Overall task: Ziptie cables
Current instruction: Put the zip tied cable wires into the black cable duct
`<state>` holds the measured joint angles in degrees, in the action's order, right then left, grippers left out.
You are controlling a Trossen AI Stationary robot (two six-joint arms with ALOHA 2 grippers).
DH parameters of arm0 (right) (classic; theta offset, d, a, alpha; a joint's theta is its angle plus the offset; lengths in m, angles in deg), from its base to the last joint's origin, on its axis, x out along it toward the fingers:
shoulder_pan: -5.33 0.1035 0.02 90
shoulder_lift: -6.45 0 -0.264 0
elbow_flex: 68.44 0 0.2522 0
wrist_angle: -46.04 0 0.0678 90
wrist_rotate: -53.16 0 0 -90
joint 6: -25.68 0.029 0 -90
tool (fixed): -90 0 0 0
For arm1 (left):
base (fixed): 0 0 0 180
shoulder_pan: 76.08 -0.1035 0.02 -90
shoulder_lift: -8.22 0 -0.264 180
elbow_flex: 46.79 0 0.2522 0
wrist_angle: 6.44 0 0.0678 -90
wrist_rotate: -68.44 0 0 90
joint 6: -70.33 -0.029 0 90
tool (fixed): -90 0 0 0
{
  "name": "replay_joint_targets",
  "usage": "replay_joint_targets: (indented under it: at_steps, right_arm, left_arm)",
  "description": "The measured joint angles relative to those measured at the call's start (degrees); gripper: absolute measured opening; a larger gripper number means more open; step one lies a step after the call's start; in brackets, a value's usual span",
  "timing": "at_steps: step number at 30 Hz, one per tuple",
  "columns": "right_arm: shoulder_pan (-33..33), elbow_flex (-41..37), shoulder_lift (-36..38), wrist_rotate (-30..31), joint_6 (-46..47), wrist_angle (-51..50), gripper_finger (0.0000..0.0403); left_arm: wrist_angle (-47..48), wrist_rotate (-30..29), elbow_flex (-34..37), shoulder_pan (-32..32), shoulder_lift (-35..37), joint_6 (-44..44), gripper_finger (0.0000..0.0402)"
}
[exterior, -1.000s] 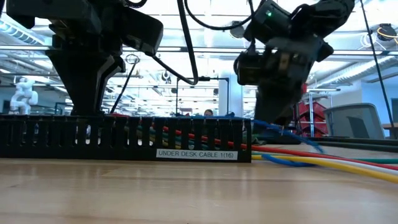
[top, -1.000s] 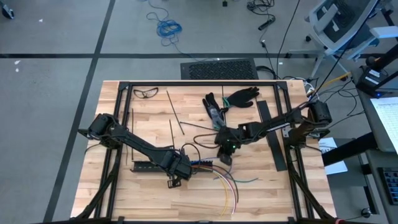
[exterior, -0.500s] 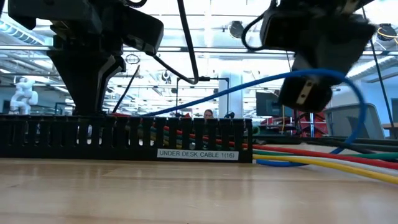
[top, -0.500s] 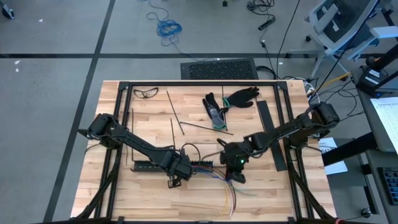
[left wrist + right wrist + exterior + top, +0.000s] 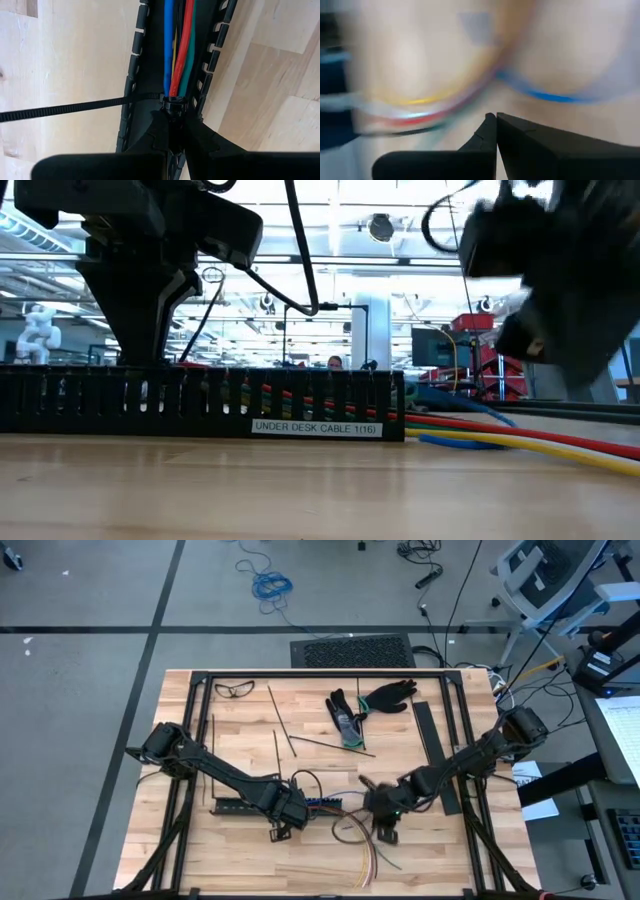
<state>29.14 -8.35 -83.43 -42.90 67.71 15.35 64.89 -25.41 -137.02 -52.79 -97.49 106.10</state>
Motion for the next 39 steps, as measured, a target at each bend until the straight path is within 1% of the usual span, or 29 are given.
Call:
replay_joint_targets:
  at_steps: [4,6,8,10,12,15,17,20,22,25,29,32,35,39]
  right_arm:
    - [-3.06,0.00,1.62,15.27,0.80,-11.38,0.0000]
    - [-5.47,-0.11,1.51,19.93,0.60,-13.64,0.0000]
    - [-8.05,-1.24,1.03,20.80,-0.48,-9.20,0.0000]
    - [-10.03,-3.42,0.22,19.47,-1.72,0.36,0.0000]
    - [-11.75,-5.53,-1.51,16.89,-2.09,9.46,0.0000]
    - [-13.97,-6.93,-4.59,14.80,-3.38,15.69,0.0000]
    - [-15.47,-7.45,-6.16,10.19,-5.88,20.38,0.0000]
    - [-17.02,-8.59,-7.96,-2.90,-11.53,27.63,0.0000]
    - [-17.54,-9.10,-8.26,-12.76,-13.13,29.04,0.0000]
    - [-17.69,-9.27,-8.36,-23.72,-15.30,29.36,0.0000]
    - [-17.70,-9.27,-8.36,-31.77,-15.34,30.74,0.0000]
    - [-17.65,-9.27,-8.34,-36.53,-11.96,35.78,0.0000]
    - [-17.00,-9.25,-8.30,-41.23,-6.49,45.47,0.0000]
    - [-14.38,-9.22,-8.24,-43.53,0.07,58.99,0.0000]
  left_arm:
    - [0.00,0.00,0.00,0.00,-0.04,0.02,0.0031]
    - [-0.01,0.02,0.00,0.00,-0.04,-0.02,0.0031]
    - [-0.03,0.00,0.00,0.00,-0.04,0.00,0.0031]
    - [-0.03,0.02,0.00,-0.02,-0.04,0.00,0.0031]
    - [-0.03,0.01,0.00,0.00,-0.04,-0.03,0.0031]
    - [-0.01,0.02,0.00,-0.02,-0.04,0.00,0.0031]
    - [-0.03,0.02,0.00,0.00,-0.04,0.00,0.0031]
    - [-0.01,0.04,0.00,0.00,-0.04,-0.04,0.0031]
    - [0.01,0.04,0.00,-0.02,-0.04,-0.04,0.0030]
    - [0.06,0.04,0.00,0.00,-0.04,-0.07,0.0030]
    - [0.13,0.04,0.00,-0.02,-0.04,-0.07,0.0030]
    - [0.16,0.04,0.00,0.00,-0.04,-0.05,0.0030]
    - [0.32,0.02,0.00,0.00,-0.04,-0.04,0.0030]
    - [0.32,0.02,0.00,0.00,-0.04,-0.04,0.0030]
